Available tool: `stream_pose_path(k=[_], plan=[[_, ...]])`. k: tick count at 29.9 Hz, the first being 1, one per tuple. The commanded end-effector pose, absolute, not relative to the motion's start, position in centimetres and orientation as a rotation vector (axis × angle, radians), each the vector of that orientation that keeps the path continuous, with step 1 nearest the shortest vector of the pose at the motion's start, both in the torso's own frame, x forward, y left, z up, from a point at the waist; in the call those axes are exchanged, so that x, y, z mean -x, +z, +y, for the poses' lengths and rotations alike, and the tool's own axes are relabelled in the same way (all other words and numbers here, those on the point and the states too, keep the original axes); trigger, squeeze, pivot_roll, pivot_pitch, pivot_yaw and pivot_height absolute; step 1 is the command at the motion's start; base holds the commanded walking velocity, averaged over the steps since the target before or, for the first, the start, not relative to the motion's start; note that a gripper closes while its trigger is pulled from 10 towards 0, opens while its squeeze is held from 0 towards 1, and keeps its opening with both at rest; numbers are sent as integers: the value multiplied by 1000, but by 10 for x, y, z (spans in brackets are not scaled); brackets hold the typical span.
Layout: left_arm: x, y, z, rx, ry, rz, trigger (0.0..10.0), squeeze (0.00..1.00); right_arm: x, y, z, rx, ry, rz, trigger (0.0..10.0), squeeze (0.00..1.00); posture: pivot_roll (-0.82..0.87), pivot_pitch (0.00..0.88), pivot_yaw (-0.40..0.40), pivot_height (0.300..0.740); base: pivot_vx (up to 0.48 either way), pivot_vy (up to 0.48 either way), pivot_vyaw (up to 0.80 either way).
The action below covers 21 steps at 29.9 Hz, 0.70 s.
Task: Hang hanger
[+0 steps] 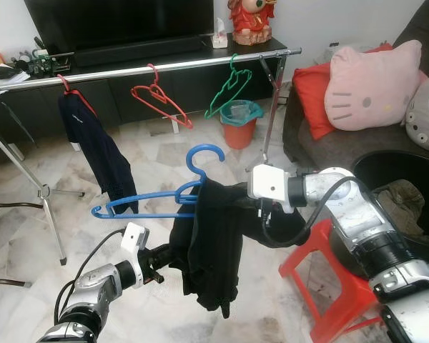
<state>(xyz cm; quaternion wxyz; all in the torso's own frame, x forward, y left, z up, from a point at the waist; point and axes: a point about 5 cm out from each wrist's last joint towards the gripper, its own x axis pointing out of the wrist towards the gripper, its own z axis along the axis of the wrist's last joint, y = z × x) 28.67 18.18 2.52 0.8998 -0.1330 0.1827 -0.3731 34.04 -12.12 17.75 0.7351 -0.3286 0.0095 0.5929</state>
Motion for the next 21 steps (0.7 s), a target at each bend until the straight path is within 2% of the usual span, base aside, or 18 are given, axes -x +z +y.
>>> stream_pose_path(k=[1,6,11,16,21], plan=[[-284,22,186,276,-749,389,0,0,-342,186,-120,713,1286,-22,0,0,-26,0,55,740,0,0,0],[-284,20,189,256,-690,392,0,0,-343,186,-120,710,1279,-27,0,0,-26,0,55,740,0,0,0],[-273,3,200,146,-590,492,0,0,-345,182,-124,714,1248,-13,0,0,-20,0,60,740,0,0,0],[-268,-3,204,114,-533,527,0,0,-346,180,-127,704,1212,-11,0,0,-20,0,63,740,0,0,0],[-261,-14,214,38,-404,598,0,0,-349,174,-129,637,1153,-27,0,0,-17,0,65,740,0,0,0]])
